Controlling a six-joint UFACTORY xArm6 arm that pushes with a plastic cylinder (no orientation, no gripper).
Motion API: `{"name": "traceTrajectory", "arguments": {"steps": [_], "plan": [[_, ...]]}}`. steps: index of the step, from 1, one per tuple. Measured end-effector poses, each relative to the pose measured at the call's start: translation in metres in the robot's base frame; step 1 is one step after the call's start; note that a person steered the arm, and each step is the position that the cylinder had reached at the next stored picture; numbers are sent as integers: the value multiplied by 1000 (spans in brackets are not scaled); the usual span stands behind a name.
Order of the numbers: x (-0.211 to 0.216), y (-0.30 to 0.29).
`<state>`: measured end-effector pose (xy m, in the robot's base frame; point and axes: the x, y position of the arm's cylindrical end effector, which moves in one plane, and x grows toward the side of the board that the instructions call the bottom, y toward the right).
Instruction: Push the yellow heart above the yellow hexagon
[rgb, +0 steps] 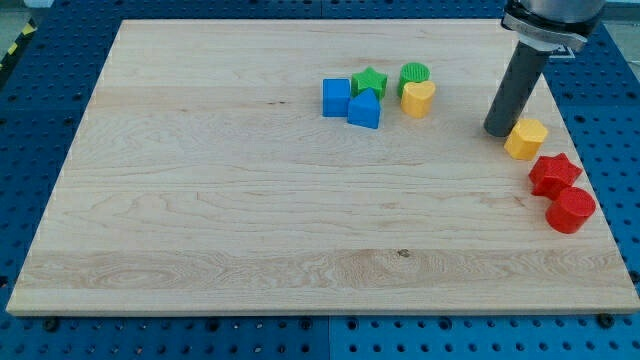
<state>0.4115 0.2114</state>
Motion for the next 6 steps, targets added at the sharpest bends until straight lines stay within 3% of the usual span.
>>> {"name": "traceTrajectory", "arguments": {"steps": [2,4,5,6], "plan": [[15,4],[-26,4],[-24,-3],[-8,-38]]}}
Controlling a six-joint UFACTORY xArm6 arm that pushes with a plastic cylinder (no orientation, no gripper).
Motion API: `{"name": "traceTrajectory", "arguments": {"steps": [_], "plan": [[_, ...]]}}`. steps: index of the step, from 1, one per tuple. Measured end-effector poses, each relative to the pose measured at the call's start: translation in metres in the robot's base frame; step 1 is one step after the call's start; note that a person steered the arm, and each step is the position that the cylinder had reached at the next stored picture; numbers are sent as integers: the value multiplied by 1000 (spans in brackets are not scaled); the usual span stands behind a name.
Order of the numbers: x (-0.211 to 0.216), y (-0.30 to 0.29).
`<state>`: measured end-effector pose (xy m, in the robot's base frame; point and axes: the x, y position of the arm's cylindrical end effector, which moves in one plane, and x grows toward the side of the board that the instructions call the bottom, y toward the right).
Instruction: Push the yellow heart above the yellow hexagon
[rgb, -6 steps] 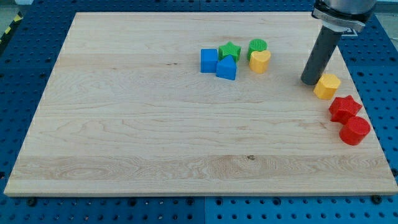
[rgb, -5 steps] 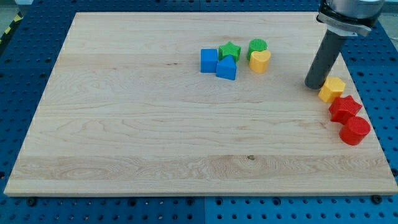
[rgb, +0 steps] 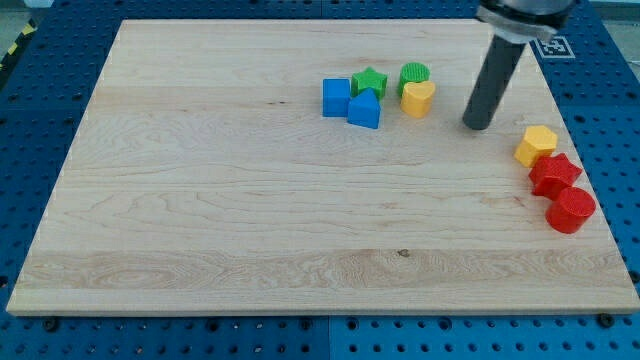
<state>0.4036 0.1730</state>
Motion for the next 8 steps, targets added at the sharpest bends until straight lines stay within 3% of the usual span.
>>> {"name": "traceTrajectory", "arguments": {"steps": [2,4,8], "plan": [[-4,-81],[-38,-83],[-59,-55]]}}
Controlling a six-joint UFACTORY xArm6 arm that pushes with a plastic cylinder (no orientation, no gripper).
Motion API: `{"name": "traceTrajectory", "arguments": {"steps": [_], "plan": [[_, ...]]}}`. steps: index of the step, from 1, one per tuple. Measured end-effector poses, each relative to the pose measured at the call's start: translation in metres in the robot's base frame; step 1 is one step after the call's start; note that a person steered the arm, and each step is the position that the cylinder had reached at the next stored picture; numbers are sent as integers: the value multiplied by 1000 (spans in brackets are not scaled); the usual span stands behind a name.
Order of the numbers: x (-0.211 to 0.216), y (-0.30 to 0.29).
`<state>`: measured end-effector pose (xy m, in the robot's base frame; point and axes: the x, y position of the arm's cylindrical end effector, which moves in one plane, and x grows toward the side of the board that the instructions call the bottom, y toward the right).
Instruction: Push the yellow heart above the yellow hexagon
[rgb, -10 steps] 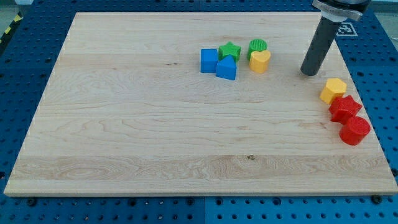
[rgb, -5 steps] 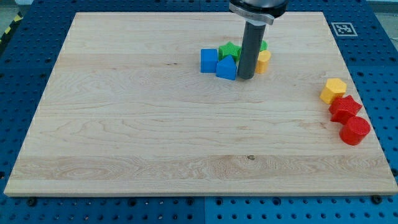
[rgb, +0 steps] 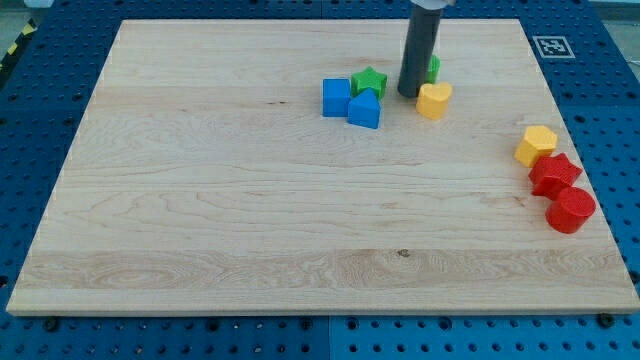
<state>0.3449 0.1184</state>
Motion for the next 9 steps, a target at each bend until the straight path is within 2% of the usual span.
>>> {"name": "traceTrajectory", "arguments": {"steps": [3,8,9], "plan": [[17,-17],[6,36],[19,34]]}}
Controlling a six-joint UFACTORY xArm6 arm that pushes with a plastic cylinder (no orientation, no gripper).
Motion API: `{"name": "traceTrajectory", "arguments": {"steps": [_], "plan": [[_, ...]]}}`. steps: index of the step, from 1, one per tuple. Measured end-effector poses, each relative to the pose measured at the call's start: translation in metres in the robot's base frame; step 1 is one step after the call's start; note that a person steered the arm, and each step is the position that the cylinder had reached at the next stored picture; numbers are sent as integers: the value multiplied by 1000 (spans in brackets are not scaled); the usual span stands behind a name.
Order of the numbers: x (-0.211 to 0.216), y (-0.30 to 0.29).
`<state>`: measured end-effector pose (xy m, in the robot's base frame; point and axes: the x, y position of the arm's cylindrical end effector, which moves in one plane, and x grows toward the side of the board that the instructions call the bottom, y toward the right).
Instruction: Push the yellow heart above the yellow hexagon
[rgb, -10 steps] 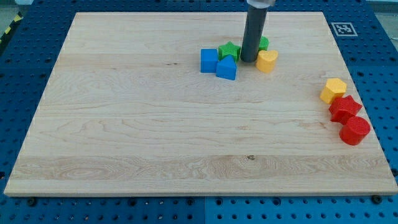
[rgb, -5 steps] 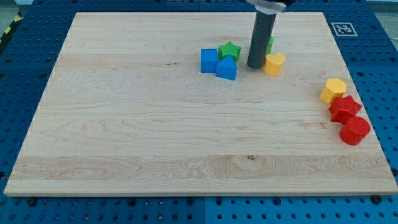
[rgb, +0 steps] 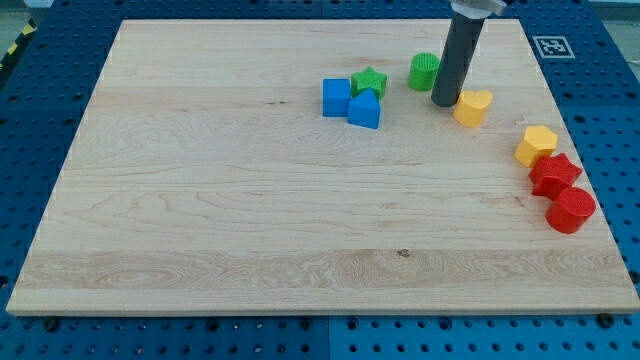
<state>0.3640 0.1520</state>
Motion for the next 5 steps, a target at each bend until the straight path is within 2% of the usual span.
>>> {"name": "traceTrajectory", "arguments": {"steps": [5], "plan": [[13,44]]}}
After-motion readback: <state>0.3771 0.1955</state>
